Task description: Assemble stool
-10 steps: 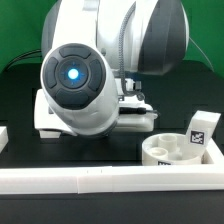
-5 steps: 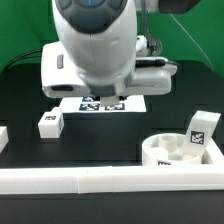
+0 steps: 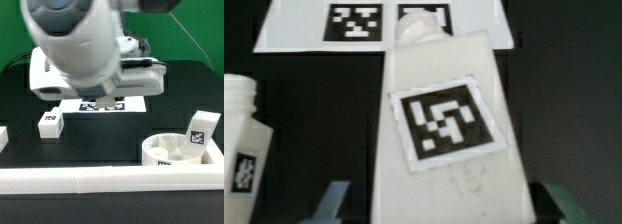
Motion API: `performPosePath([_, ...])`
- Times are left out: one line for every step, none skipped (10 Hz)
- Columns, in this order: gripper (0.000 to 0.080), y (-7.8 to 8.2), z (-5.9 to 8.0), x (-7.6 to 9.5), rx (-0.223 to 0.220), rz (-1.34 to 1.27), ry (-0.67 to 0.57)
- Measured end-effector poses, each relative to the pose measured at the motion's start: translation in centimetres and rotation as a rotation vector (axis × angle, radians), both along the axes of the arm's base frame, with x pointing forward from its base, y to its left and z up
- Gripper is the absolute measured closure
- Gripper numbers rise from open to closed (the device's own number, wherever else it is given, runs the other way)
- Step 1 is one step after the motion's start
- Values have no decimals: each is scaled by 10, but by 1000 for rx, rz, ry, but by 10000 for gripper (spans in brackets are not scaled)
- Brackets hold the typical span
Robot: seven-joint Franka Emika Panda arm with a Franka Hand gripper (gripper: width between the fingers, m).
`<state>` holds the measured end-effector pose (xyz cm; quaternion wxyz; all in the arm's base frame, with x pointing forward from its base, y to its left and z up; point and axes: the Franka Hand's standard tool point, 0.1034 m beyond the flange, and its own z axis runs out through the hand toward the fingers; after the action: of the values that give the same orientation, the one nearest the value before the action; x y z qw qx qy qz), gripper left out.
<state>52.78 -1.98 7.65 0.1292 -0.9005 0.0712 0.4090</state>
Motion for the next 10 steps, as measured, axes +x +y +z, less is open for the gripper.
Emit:
performPosePath([475, -3, 6, 3, 27, -46, -3])
performPosePath([475, 0, 21, 7, 46, -69, -15])
performPosePath([475, 0, 29, 10, 84, -118, -23])
performPosePath([475, -8, 25, 8, 88, -140, -18])
performPosePath([475, -10, 24, 8, 86, -143, -20])
performPosePath([475, -10, 24, 13, 77, -143, -48])
performPosePath([475, -10, 24, 13, 78, -143, -47])
performPosePath([475, -9, 29, 20, 75, -128, -73])
performPosePath([475, -9, 34, 39, 49, -127, -187])
performPosePath([475, -11, 33, 39, 17, -147, -261])
